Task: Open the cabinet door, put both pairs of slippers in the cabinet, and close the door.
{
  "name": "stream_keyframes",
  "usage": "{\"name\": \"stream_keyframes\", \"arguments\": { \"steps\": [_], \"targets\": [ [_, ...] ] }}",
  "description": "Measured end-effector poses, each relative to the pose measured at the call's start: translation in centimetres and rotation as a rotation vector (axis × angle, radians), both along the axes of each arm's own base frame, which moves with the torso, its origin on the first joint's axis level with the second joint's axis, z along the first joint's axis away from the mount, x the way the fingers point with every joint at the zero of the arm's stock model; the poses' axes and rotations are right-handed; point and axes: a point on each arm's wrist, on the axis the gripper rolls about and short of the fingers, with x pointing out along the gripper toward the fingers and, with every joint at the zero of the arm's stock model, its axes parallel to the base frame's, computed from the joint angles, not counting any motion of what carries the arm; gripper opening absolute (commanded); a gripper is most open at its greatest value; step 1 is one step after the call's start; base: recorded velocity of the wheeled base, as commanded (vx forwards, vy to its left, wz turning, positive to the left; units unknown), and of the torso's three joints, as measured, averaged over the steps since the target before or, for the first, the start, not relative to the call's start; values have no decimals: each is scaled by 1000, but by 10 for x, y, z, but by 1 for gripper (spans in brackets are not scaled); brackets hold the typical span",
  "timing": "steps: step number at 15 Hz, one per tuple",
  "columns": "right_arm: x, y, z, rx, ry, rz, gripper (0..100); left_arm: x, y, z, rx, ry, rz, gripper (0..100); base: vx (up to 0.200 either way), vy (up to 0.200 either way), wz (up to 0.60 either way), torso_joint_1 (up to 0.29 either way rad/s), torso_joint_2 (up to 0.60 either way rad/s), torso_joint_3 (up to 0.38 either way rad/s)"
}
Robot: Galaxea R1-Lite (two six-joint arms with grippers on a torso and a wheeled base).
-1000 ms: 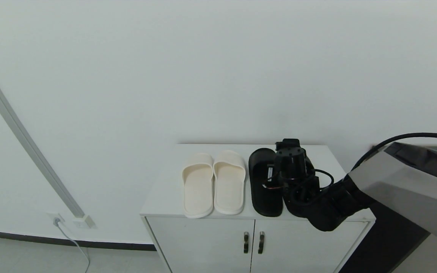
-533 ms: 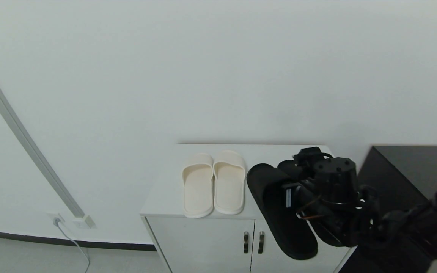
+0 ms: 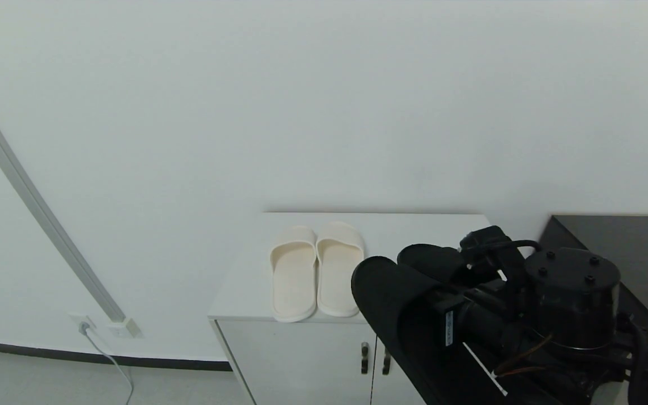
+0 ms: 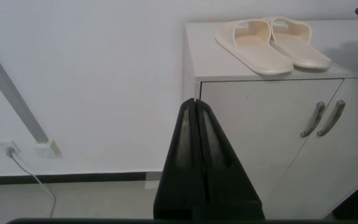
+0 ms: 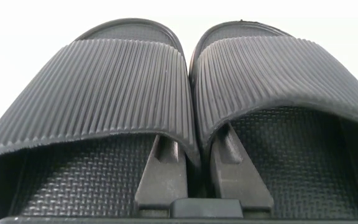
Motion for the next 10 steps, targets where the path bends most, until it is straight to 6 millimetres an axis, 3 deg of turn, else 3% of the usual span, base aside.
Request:
{"name": "stream_keyframes", "arguments": {
  "steps": [4, 10],
  "targets": [
    [-5, -3, 1, 0, 1, 7, 0, 0, 0, 0, 0, -2, 0, 0, -200, 0, 0, -2, 4, 1],
    [-9, -9, -1, -3, 7, 9, 0, 0, 0, 0, 0, -2, 0, 0, 0, 0, 0, 0, 0, 0]
  ]
}}
